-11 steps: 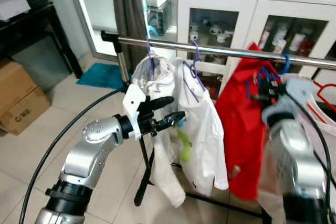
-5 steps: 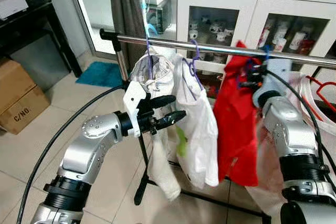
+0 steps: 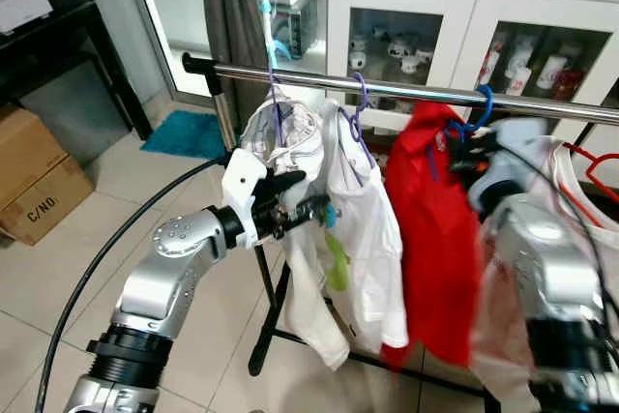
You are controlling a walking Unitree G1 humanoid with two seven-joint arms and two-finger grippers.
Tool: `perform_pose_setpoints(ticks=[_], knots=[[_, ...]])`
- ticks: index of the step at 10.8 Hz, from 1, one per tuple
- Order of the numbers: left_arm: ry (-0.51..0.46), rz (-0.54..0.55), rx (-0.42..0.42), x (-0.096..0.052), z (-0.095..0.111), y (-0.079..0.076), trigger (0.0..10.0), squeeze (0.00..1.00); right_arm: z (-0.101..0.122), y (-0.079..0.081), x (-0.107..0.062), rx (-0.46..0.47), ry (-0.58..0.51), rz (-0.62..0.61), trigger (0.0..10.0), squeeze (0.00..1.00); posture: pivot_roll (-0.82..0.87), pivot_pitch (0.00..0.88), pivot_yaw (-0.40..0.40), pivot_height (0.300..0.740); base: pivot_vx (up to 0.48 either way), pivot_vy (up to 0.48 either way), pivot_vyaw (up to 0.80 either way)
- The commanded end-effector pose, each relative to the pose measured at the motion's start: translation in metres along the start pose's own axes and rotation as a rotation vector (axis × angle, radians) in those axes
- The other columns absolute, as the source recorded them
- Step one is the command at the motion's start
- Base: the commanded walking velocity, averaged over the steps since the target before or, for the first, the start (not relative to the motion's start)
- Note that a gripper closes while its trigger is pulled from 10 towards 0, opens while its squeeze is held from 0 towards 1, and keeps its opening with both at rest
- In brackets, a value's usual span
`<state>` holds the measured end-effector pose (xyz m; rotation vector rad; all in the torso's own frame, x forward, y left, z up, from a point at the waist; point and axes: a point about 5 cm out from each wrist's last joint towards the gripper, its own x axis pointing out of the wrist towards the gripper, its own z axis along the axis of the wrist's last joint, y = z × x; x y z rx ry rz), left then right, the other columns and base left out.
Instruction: Hang hanger
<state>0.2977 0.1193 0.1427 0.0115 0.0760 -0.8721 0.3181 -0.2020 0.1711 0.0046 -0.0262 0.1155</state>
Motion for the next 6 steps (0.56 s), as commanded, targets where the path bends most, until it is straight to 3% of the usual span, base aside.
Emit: perform_pose_setpoints(ticks=[1,2,3,4,6], knots=[[0.003,0.039,0.007,-0.002,-0.001,0.005,10.0,0.0,0.015,0.001,-0.005,0.029,-0.081,0.028,10.0,1.0,-0.18,0.0,0.099,0.74,0.0,0.0,0.0],[-0.004,0.046,0.008,-0.002,-0.002,0.003,10.0,0.0,0.023,-0.001,-0.01,0.057,-0.132,0.026,10.0,1.0,-0.17,0.0,0.098,0.74,0.0,0.0,0.0],[-0.019,0.08,0.014,-0.002,-0.002,0.002,10.0,0.0,0.035,0.002,-0.02,0.085,-0.21,0.047,10.0,0.84,-0.18,0.0,0.096,0.74,0.0,0.0,0.0],[-0.034,0.115,0.02,-0.002,-0.002,0.003,10.0,0.0,0.035,0.009,-0.027,0.054,-0.207,0.092,10.0,0.0,-0.18,0.0,0.095,0.74,0.0,0.0,0.0],[-0.041,0.156,0.021,-0.003,0.0,0.005,10.0,0.0,0.02,0.016,-0.041,0.003,-0.1,0.129,10.0,0.0,-0.18,0.0,0.089,0.74,0.0,-0.146,0.0]])
